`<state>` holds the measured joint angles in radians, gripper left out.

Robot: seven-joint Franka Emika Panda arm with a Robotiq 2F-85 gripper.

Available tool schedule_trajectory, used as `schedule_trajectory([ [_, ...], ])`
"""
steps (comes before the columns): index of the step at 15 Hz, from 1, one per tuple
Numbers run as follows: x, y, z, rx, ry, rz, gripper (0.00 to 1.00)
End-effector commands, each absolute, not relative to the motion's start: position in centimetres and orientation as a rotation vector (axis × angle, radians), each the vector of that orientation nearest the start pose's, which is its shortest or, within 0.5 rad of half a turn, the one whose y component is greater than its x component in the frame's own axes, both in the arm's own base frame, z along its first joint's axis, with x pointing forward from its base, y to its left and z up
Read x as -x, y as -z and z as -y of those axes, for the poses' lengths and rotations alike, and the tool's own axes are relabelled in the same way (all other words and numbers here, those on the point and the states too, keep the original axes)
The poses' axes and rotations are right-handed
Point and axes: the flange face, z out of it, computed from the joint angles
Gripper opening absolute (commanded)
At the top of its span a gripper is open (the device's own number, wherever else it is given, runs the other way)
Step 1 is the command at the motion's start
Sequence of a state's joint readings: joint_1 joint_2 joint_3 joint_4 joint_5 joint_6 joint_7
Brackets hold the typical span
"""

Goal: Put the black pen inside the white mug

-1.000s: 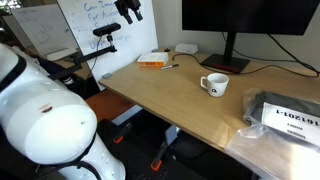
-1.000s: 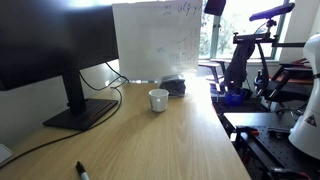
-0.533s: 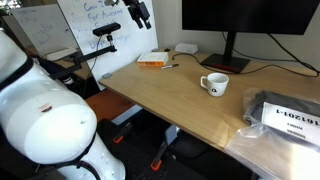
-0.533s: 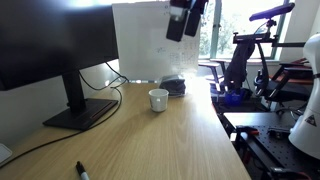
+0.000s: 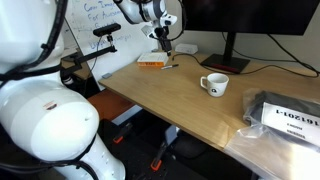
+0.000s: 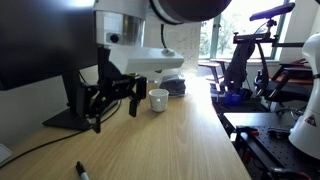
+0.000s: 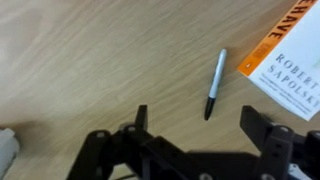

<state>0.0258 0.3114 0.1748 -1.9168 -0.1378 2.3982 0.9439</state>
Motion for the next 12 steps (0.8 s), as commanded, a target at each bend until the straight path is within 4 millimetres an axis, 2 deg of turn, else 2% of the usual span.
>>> schedule_trajectory([
  [1, -66.5, -31.9, -13.6, 2.892, 0.189, -0.97, 1.0],
  [5, -69.6, -28.6, -14.9, 2.879, 0.133, -1.036, 1.0],
  [10, -72.5, -26.7, -13.7, 2.889, 0.091, -1.076, 1.0],
  [12, -73.4, -26.0, -13.4, 2.878, 0.054, -1.087, 0.94],
])
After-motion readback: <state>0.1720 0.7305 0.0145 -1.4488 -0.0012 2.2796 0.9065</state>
